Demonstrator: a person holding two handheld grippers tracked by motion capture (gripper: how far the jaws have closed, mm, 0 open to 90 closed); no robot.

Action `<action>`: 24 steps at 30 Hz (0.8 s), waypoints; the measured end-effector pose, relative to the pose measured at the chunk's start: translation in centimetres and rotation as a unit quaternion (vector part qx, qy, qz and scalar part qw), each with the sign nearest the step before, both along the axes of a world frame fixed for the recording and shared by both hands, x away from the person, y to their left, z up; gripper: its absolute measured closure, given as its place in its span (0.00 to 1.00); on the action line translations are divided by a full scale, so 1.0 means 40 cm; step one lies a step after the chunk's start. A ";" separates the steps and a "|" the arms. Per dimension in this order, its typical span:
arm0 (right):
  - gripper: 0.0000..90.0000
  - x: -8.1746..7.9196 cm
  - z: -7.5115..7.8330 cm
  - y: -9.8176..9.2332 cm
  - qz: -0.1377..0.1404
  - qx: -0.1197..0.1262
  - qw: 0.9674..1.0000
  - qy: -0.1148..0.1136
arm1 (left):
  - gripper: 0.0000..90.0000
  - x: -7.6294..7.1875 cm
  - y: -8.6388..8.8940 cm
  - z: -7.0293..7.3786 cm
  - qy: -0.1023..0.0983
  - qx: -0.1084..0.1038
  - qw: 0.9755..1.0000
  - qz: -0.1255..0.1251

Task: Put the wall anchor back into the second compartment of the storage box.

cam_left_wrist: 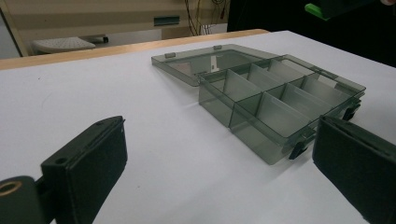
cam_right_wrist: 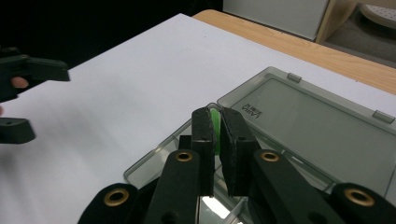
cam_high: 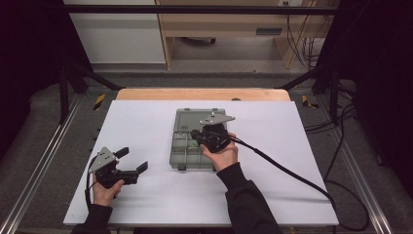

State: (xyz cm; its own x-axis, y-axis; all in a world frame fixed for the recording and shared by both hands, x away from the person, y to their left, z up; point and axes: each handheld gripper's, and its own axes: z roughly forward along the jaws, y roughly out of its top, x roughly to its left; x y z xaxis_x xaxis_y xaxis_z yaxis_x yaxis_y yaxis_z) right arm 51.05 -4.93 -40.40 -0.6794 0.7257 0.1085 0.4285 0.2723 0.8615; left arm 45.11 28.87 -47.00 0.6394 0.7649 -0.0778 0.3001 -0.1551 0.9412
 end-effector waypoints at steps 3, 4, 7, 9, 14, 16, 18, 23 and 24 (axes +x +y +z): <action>0.94 0.017 -0.004 0.009 -0.004 -0.010 1.000 0.000 | 0.03 0.000 0.000 0.000 0.000 -0.001 1.000 0.000; 0.94 0.023 -0.007 0.012 -0.005 -0.011 1.000 0.001 | 0.03 0.000 0.001 0.000 0.000 -0.001 1.000 0.000; 0.94 0.038 -0.016 0.020 -0.009 -0.019 1.000 0.003 | 0.03 0.000 0.001 0.001 -0.001 -0.001 1.000 0.001; 0.94 0.047 -0.023 0.024 -0.010 -0.019 1.000 0.007 | 0.03 0.000 0.000 0.000 0.000 -0.001 1.000 0.000; 0.94 0.072 -0.048 0.031 -0.016 -0.027 0.999 0.018 | 0.03 0.000 0.000 0.000 0.000 -0.001 1.000 0.000; 0.94 0.080 -0.057 0.032 -0.020 -0.031 0.999 0.022 | 0.03 0.000 0.000 0.000 0.000 -0.001 1.000 0.000; 0.94 0.087 -0.065 0.034 -0.021 -0.032 0.999 0.024 | 0.03 0.000 0.000 0.000 0.000 -0.001 1.000 0.000; 0.94 0.100 -0.089 0.041 -0.025 -0.038 0.998 0.037 | 0.03 0.000 0.001 0.001 -0.001 -0.001 1.000 0.000; 0.94 0.102 -0.094 0.042 -0.026 -0.041 0.998 0.040 | 0.03 0.000 0.001 0.001 -0.001 -0.002 1.000 0.000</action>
